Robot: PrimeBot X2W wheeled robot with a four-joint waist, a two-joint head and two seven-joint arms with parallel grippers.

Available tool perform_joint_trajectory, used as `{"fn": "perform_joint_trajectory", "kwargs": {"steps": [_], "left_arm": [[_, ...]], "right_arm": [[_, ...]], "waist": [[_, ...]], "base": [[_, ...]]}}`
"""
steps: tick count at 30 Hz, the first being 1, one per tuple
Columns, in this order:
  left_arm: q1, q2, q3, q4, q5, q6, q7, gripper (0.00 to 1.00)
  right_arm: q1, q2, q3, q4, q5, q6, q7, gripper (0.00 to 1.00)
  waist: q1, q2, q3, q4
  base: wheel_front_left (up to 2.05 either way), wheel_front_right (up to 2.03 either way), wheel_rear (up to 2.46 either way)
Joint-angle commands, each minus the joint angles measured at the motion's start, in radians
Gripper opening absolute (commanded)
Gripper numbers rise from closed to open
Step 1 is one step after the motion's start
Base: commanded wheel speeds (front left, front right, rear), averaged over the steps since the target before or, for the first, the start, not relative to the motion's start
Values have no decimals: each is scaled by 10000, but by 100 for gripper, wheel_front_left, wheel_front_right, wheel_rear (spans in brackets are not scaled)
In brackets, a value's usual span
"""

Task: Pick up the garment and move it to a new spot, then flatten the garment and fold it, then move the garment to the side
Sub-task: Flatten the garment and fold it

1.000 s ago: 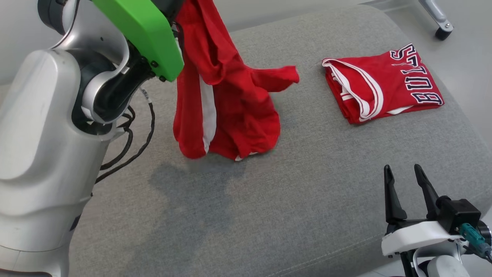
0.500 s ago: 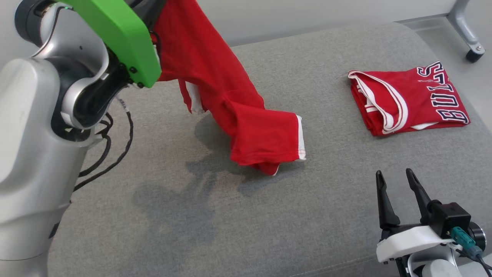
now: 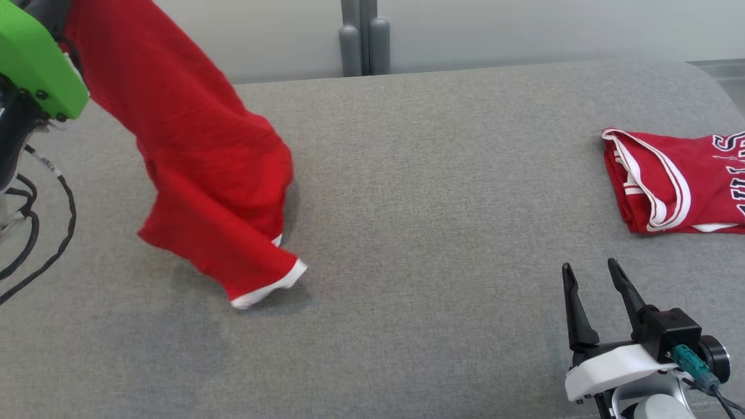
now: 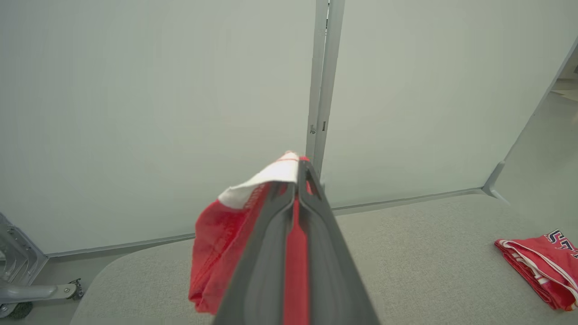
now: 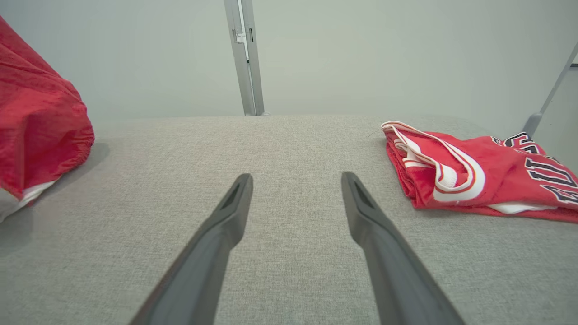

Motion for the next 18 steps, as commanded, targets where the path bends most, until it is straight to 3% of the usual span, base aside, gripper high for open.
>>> {"fn": "perform_joint_trajectory", "kwargs": {"steps": [1, 6, 11, 12, 18], "left_arm": [[295, 33, 57, 51, -75, 79, -96, 0], [1172, -536, -359, -160, -378, 27, -162, 0], [2162, -1645, -1060, -638, -843, 143, -189, 0], [2162, -1645, -1060, -638, -843, 143, -189, 0], [3486, -3231, -2106, -919, -1117, 475, -568, 0]], "right_arm": [[-49, -19, 30, 53, -66, -16, 2, 100], [50, -19, 132, 167, -19, -16, 2, 100], [-2, -21, 314, 259, -22, -16, 2, 100], [-2, -21, 314, 259, -22, -16, 2, 100], [-127, -21, 637, 309, 61, -16, 2, 100]], "waist": [[0, 0, -101, 400], [0, 0, -157, 680], [0, 0, -178, 693], [0, 0, -178, 693], [0, 0, -121, 192]], "base": [[0, 0, 0], [0, 0, 0], [0, 0, 0], [0, 0, 0], [0, 0, 0]]}}
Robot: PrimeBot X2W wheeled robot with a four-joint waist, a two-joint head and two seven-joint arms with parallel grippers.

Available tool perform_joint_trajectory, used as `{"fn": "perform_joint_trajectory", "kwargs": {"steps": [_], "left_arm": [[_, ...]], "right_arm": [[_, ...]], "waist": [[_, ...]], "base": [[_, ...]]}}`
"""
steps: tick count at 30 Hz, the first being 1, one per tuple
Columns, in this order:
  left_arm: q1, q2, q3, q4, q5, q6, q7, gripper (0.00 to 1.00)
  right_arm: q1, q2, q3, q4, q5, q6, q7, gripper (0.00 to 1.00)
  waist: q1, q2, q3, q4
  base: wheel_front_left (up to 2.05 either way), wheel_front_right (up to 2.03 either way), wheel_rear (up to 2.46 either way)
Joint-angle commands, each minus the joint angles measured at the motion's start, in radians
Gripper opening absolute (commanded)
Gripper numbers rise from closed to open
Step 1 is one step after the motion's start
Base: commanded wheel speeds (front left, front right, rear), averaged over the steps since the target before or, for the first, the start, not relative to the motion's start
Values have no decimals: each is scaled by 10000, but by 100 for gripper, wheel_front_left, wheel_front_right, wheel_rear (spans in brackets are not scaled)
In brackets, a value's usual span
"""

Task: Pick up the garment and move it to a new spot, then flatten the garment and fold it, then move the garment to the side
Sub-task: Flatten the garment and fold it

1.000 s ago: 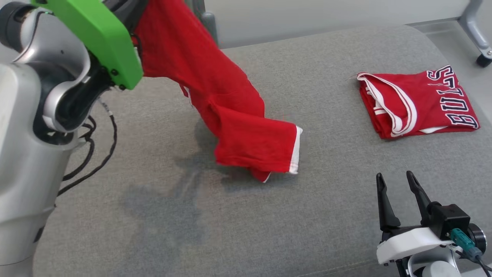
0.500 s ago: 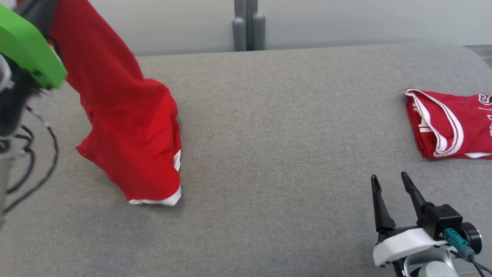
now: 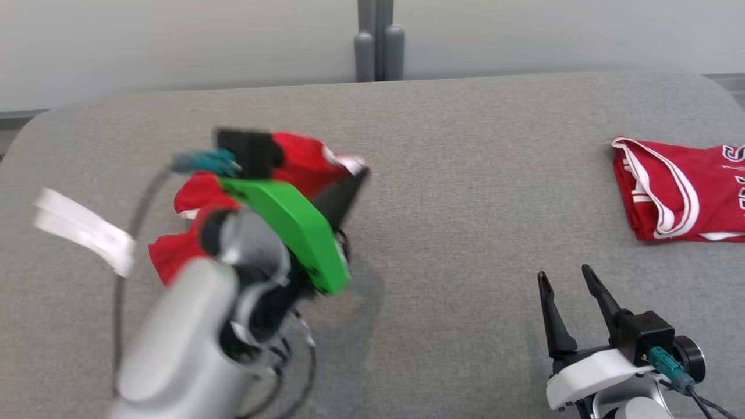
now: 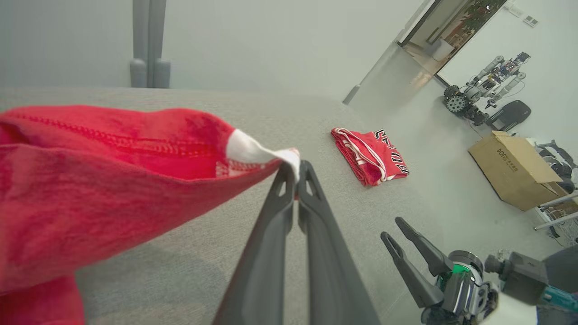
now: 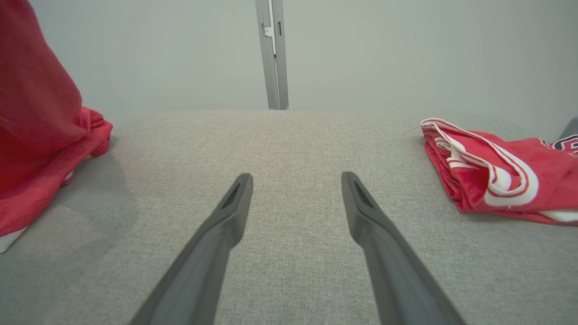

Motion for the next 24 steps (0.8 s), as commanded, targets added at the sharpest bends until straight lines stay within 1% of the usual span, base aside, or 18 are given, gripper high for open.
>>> {"fn": "perform_joint_trajectory", "kwargs": {"steps": [1, 5, 10, 13, 15, 18, 24], "left_arm": [[336, -212, -163, 98, 22, 64, -137, 0], [771, -1147, -720, 631, -71, 200, -511, 0], [78, -1722, -1227, 1711, 91, 227, -1169, 0], [-467, -1787, -1471, 2302, 26, 380, -1690, 0], [-888, -1815, -1767, 2487, -282, 506, -2127, 0], [-1562, -1816, -2528, 2673, -836, 776, -2887, 0], [-2795, -1798, -3953, 3165, -1896, 1469, -4410, 0]], "right_arm": [[-103, -23, 76, 16, 57, -16, 2, 100], [-451, -27, 221, -86, 145, -16, 2, 100], [-806, -21, 324, -156, 483, -16, 2, 100], [-1080, -21, 475, -152, 711, -16, 2, 100], [-1243, -17, 529, -188, 886, -16, 2, 100], [-1425, -20, 560, -173, 1076, -16, 2, 100], [-1865, -12, 847, -184, 1416, -15, 2, 100]], "waist": [[0, 0, 107, -319], [0, 0, 641, -901], [0, 0, 1274, -1674], [0, 0, 1680, -2257], [0, 0, 1940, -2628], [0, 0, 2267, -3055], [0, 0, 2873, -3780]], "base": [[0, 0, 0], [0, 0, 0], [0, 0, 0], [0, 0, 0], [0, 0, 0], [0, 0, 0], [0, 0, 0]]}}
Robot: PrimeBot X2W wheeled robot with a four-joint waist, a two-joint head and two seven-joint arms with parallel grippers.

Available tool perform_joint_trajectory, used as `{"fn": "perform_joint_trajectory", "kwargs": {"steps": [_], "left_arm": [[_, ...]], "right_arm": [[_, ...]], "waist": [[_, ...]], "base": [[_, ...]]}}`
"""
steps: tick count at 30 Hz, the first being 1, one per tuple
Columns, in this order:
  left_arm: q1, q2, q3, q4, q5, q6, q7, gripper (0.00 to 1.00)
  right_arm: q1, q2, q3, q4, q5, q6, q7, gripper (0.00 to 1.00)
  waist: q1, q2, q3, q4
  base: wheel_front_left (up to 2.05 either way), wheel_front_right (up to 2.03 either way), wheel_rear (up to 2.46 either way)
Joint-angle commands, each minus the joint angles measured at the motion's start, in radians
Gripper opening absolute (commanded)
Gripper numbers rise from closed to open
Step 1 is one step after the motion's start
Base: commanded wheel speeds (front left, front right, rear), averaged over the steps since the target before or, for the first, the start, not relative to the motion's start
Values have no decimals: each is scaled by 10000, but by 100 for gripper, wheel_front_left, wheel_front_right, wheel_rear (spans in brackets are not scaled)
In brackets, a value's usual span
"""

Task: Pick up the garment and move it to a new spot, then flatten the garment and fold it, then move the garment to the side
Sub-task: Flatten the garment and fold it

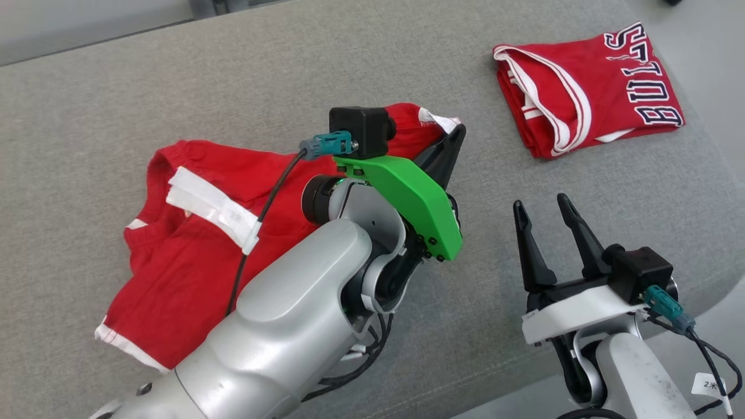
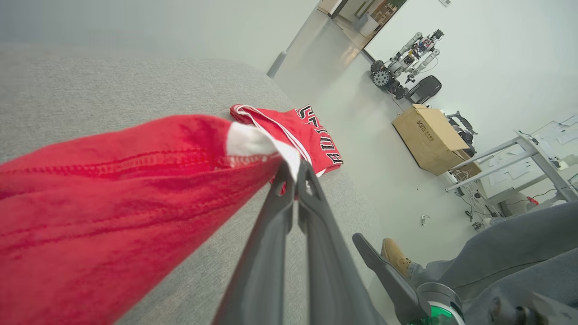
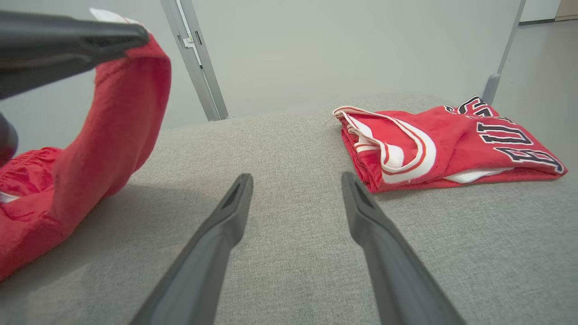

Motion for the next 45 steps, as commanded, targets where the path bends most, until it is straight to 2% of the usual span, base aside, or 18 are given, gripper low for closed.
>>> {"fn": "perform_joint_trajectory", "kwargs": {"steps": [1, 2, 4, 5, 13, 18, 20, 23, 28, 29, 30, 31, 32, 33, 34, 38, 41, 45], "left_arm": [[-296, 52, -298, 175, -238, 122, -253, 0], [-419, 54, -532, 323, -452, 200, -384, 0], [-616, 57, -1067, 568, -794, 275, -482, 64], [-708, 57, -1317, 664, -987, 265, -463, 100], [-1143, 51, -2853, 372, -1630, -290, -359, 100], [-1137, 186, -2976, -70, -1366, -450, -639, 100], [-976, 582, -2818, -452, -1265, -398, -906, 100], [-718, 1477, -2514, -1157, -1025, -58, -1356, 100], [17, 3291, -2055, -2265, -1080, 601, -1637, 100], [405, 3952, -1986, -2663, -1175, 797, -1670, 100], [612, 4266, -1923, -2868, -1250, 886, -1700, 100], [612, 4266, -1923, -2868, -1250, 886, -1700, 100], [830, 4555, -1828, -3036, -1348, 965, -1763, 100], [1292, 5134, -1655, -3324, -1488, 1173, -1944, 100], [1534, 5377, -1591, -3455, -1540, 1287, -2056, 100], [2630, 6124, -1212, -3949, -1922, 1647, -2549, 100], [3488, 6448, -847, -4195, -2367, 1783, -2824, 100], [4339, 6548, -402, -3964, -2808, 1587, -3008, 100]], "right_arm": [[-157, 0, 41, -40, 99, -13, 2, 100], [-207, 3, 57, -42, 149, -13, 2, 100], [-292, 3, 81, -46, 229, -13, 2, 100], [-316, 3, 75, -55, 275, -13, 2, 100], [-79, 0, -391, -4, 164, -13, 2, 100], [84, -8, -593, 1, 10, -13, 2, 100], [222, -11, -700, -19, -69, -13, 2, 100], [418, -11, -834, -33, -221, -13, 2, 100], [775, -12, -1076, -65, -487, -13, 2, 100], [896, -12, -1155, -73, -603, -13, 2, 100], [948, -11, -1184, -80, -670, -13, 2, 100], [948, -11, -1184, -80, -670, -13, 2, 100], [991, -11, -1208, -85, -725, -13, 2, 100], [1068, -11, -1242, -81, -807, -13, 2, 100], [1095, -12, -1258, -87, -840, -13, 2, 100], [1205, -12, -1270, -98, -938, -13, 2, 100], [1284, -11, -1308, -109, -1039, -13, 2, 100], [1412, -9, -1350, -84, -1205, -13, 2, 100]], "waist": [[0, -1, 891, -913], [0, -1, 945, -966], [0, -1, 1034, -1024], [0, -1, 1079, -1028], [0, -1, 937, -383], [0, -1, 616, 53], [0, -1, 409, 258], [0, -1, 81, 570], [0, -1, -340, 1084], [0, -1, -470, 1268], [0, -1, -516, 1351], [0, -1, -516, 1351], [0, -1, -563, 1427], [0, -1, -649, 1554], [0, -1, -688, 1608], [0, -1, -797, 1786], [0, -1, -854, 1938], [0, -1, -891, 2220]], "base": [[0, 0, 0], [0, 0, 0], [0, 0, 0], [0, 0, 0], [0, 0, 0], [0, 0, 0], [0, 0, 0], [0, 0, 0], [0, 0, 0], [0, 0, 0], [0, 0, 0], [0, 0, 0], [0, 0, 0], [0, 0, 0], [0, 0, 0], [0, 0, 0], [0, 0, 0], [0, 0, 0]]}}
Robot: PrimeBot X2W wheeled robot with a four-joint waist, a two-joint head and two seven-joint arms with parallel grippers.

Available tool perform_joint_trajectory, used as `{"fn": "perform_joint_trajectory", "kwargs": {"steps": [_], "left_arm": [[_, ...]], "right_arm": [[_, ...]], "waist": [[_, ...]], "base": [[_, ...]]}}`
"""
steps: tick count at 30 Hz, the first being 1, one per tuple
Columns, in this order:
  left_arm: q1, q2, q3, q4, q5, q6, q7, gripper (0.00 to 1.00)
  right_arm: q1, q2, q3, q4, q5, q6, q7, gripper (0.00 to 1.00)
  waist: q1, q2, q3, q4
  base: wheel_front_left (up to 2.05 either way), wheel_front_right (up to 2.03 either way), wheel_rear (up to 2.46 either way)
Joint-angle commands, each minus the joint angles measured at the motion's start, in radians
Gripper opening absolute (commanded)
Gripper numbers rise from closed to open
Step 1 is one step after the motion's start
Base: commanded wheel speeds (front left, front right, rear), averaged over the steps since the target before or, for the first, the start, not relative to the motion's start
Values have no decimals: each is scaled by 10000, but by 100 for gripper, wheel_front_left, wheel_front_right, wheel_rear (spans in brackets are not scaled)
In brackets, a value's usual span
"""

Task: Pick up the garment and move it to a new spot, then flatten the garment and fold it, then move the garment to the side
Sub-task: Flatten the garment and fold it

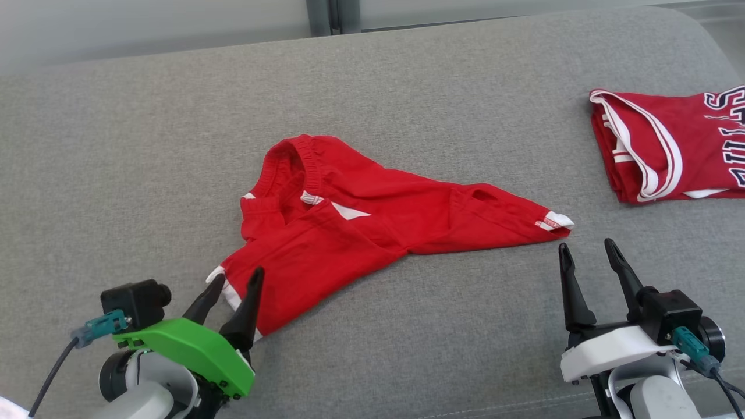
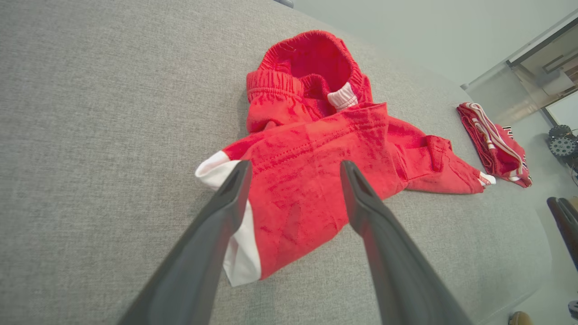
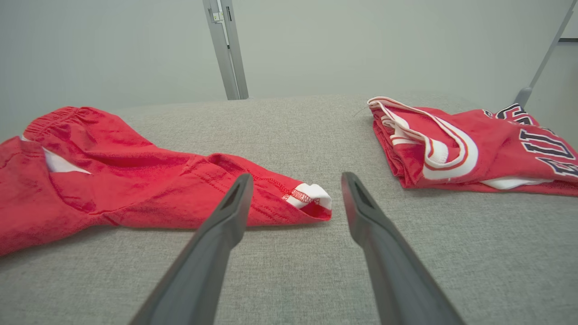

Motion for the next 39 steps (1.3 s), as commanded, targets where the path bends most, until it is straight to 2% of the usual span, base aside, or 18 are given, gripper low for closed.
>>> {"fn": "perform_joint_trajectory", "kwargs": {"steps": [1, 3, 5, 9, 18, 19, 20, 25, 31, 35, 37, 39], "left_arm": [[323, -58, 262, 287, -247, -172, -101, 100], [607, -458, 659, 621, -689, -522, -125, 100], [645, -577, 912, 1030, -854, -835, -155, 100], [570, -986, 976, 1735, -1002, -1352, -132, 100], [291, -1192, 988, 2653, -974, -1966, -43, 98], [233, -1188, 961, 2657, -888, -2003, -49, 46], [169, -1151, 905, 2625, -749, -2041, -50, 0], [-204, -832, 637, 2068, -77, -1642, 40, 0], [-982, -578, 100, -159, 817, -1151, 662, 0], [-2000, -1166, -399, -1154, 1217, -895, 1571, 0], [-2759, -1478, -679, -1059, 1672, -739, 2038, 0], [-3374, -2099, -903, -742, 1870, -652, 2391, 0]], "right_arm": [[153, -26, -12, 9, -119, -13, 2, 100], [144, -28, -12, 7, -178, -13, 2, 100], [94, -26, 32, 20, -246, -13, 2, 100], [24, -29, 55, 30, -284, -13, 2, 100], [139, -26, 130, 35, -287, -13, 2, 100], [159, -26, 119, 36, -274, -13, 2, 100], [167, -26, 113, 39, -255, -13, 2, 100], [162, -26, 137, 59, -177, -13, 2, 100], [117, -26, 116, 99, -17, -13, 2, 100], [-77, -25, 261, 119, 183, -13, 2, 100], [-245, -25, 413, 116, 316, -13, 2, 100], [-413, -25, 542, 95, 457, -13, 2, 100]], "waist": [[0, 0, -96, 276], [0, 0, -115, 379], [0, 0, -124, 424], [0, 0, -133, 435], [0, 0, -41, 211], [0, 0, -26, 188], [0, 0, -13, 161], [0, 0, 20, 38], [0, 0, -29, -125], [0, 0, -24, -367], [0, 0, 51, -659], [0, 0, 174, -1021]], "base": [[0, 0, 0], [0, 0, 0], [0, 0, 0], [0, 0, 0], [0, 0, 0], [0, 0, 0], [0, 0, 0], [0, 0, 0], [0, 0, 0], [0, 0, 0], [0, 0, 0], [0, 0, 0]]}}
